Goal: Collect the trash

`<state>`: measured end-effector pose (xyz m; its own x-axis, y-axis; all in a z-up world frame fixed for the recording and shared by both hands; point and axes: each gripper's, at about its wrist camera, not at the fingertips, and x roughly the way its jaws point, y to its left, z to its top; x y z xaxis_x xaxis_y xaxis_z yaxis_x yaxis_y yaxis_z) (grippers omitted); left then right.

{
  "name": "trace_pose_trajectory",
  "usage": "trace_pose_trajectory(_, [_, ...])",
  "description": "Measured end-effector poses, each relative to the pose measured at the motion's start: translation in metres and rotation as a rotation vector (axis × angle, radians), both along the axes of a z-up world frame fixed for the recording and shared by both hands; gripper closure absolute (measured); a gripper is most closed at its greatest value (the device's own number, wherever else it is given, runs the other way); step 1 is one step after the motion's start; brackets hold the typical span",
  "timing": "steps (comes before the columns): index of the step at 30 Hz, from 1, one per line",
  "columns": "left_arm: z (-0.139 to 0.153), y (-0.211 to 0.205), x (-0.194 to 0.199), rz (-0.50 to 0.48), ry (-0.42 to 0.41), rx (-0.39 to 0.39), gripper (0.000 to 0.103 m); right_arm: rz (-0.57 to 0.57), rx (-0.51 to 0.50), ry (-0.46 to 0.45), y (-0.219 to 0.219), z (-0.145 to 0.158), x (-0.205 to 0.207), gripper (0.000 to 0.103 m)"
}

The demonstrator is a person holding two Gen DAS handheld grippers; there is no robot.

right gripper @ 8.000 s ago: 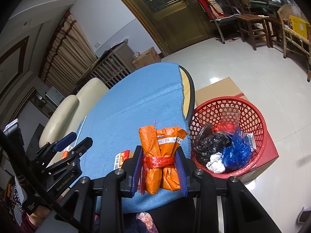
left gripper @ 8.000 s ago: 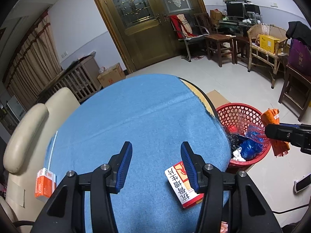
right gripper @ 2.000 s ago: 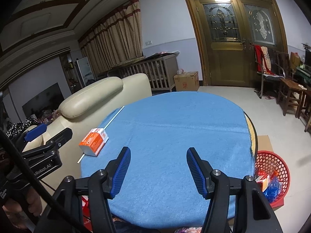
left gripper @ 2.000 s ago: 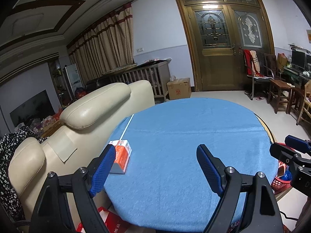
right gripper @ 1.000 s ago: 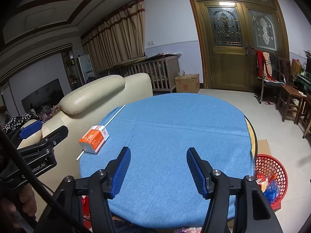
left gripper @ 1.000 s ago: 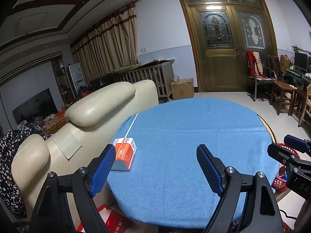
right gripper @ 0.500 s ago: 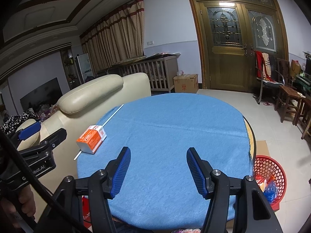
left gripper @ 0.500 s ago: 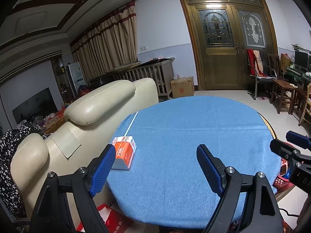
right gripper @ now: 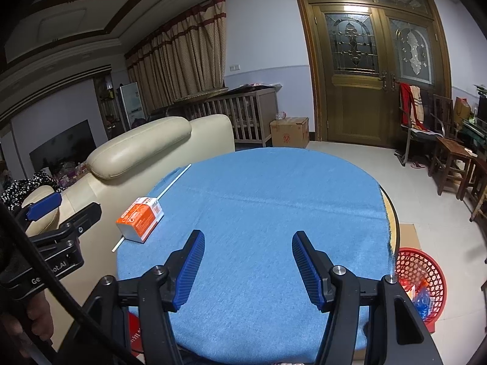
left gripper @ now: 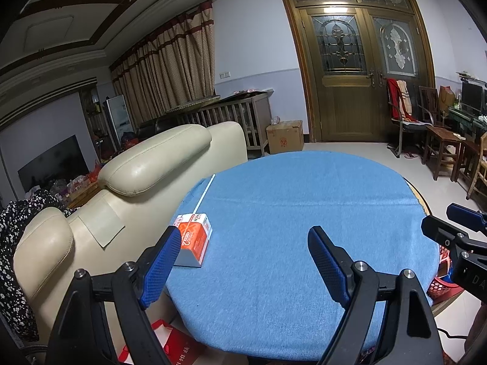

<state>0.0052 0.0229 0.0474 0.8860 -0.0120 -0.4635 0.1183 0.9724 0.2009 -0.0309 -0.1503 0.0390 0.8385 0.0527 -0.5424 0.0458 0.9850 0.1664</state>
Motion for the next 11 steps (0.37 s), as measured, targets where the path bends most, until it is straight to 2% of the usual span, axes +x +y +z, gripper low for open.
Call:
trace_pose_trajectory(9, [-0.012,-0.008,0.020,-0.016,0.017,-0.010,0.017,-0.013,0.005,0.039,-0.012,-0.014,0.021,0.039])
trace_pose_trajectory(11, [-0.023,-0.011,0.036,-0.018,0.057,-0.025,0.017,-0.030,0.003,0.064,-0.020,-0.026,0.035,0.034])
